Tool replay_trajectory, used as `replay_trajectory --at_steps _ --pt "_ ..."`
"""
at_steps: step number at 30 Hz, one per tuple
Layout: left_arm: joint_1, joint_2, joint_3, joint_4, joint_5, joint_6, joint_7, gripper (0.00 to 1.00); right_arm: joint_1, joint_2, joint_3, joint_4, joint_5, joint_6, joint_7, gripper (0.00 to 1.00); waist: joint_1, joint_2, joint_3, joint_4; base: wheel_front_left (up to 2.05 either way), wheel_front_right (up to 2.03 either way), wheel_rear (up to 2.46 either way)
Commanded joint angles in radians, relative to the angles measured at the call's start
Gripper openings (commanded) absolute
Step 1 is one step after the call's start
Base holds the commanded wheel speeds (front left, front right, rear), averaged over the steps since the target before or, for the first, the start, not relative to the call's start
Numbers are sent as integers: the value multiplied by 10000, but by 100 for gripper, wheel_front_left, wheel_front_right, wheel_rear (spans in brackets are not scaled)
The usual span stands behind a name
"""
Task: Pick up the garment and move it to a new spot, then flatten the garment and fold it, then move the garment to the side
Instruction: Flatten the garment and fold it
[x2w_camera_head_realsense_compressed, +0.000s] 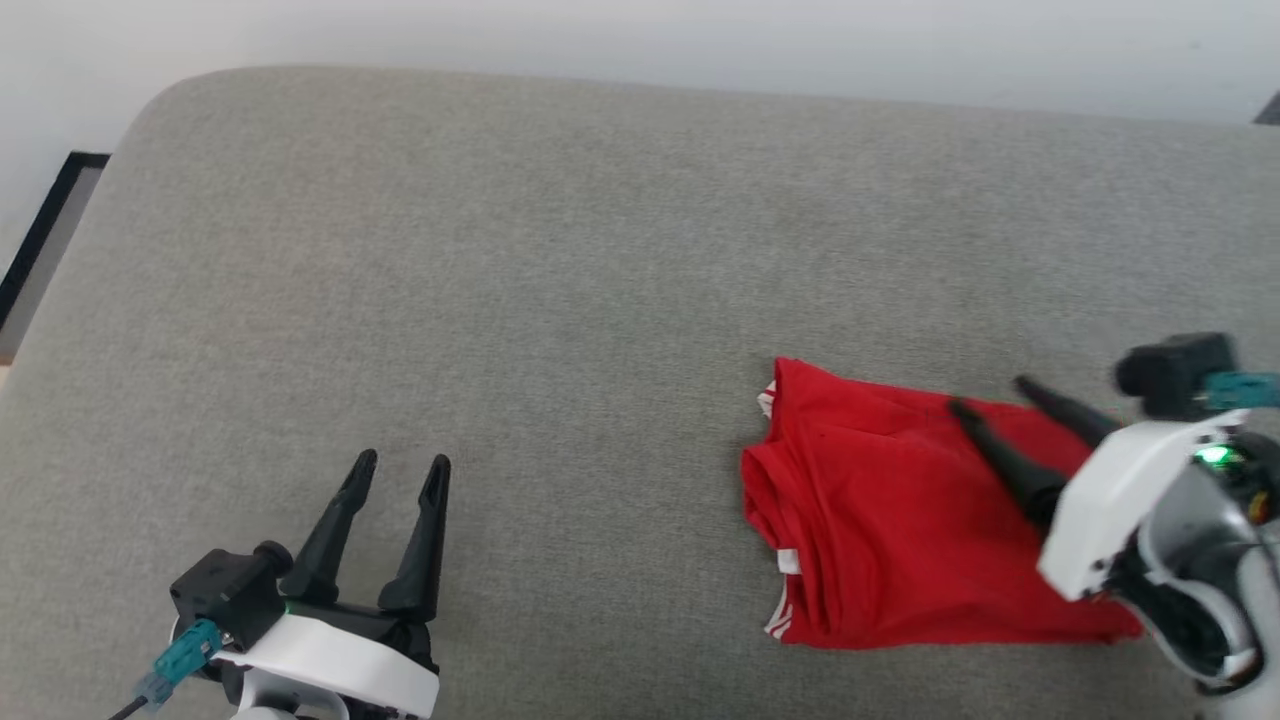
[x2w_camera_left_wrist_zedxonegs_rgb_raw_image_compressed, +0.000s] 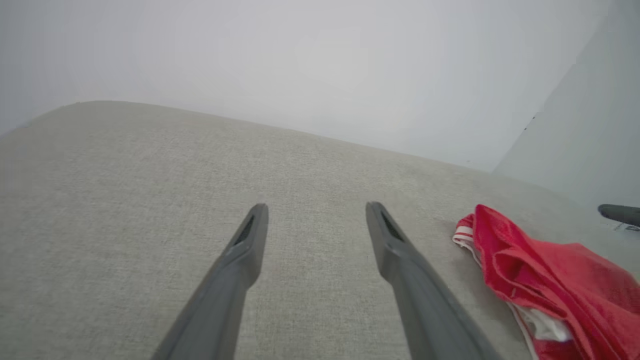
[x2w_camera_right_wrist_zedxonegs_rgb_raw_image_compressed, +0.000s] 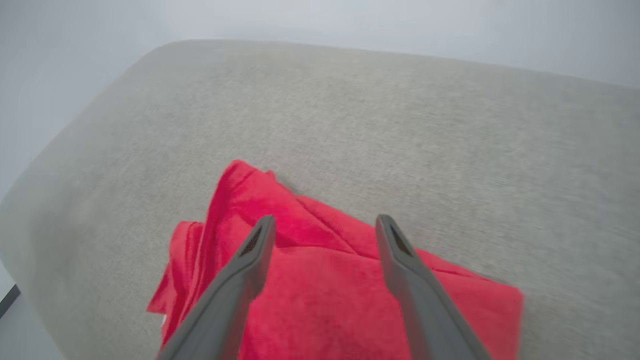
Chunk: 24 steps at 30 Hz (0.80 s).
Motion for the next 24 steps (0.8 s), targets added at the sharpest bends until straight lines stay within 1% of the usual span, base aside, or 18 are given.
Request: replay_trajectory --at_steps 1,3,4,6,9,13,17,20,24 --pt "96 68 2 23 -103 9 -44 100 -15 -225 -302 256 135 0 -542 100 0 -1 -106 -202 0 0 0" --pt "71 29 -3 57 -154 9 -44 100 -82 -386 -519 640 177 0 -1175 100 0 -1 -149 -323 0 0 0" --pt "71 29 -3 57 -154 9 -44 100 -82 -386 -519 640 177 0 -1175 100 0 -1 -149 -323 0 0 0" --pt "36 10 42 124 -193 9 -44 100 -206 -421 -720 1063 276 0 -2049 100 0 -1 -197 -443 0 0 0" --pt "-3 -15 117 218 -195 9 -43 100 -254 -572 -735 1855 226 0 -3426 100 0 -1 -294 -629 0 0 0" --pt "18 4 184 358 -199 8 -44 100 -192 -599 -419 2903 -75 0 -5243 100 0 -1 -495 -843 0 0 0" --pt "324 -51 376 422 -109 8 -43 100 79 -391 -80 3805 -376 0 -6710 100 0 -1 -872 -1020 0 0 0" --pt "556 -40 516 426 138 8 -44 100 397 -246 94 4114 -528 0 -7315 100 0 -1 -1162 -1095 0 0 0" --pt "906 -87 737 321 279 8 -44 100 848 -83 -64 4029 -764 0 -7603 100 0 -1 -1351 -1160 0 0 0"
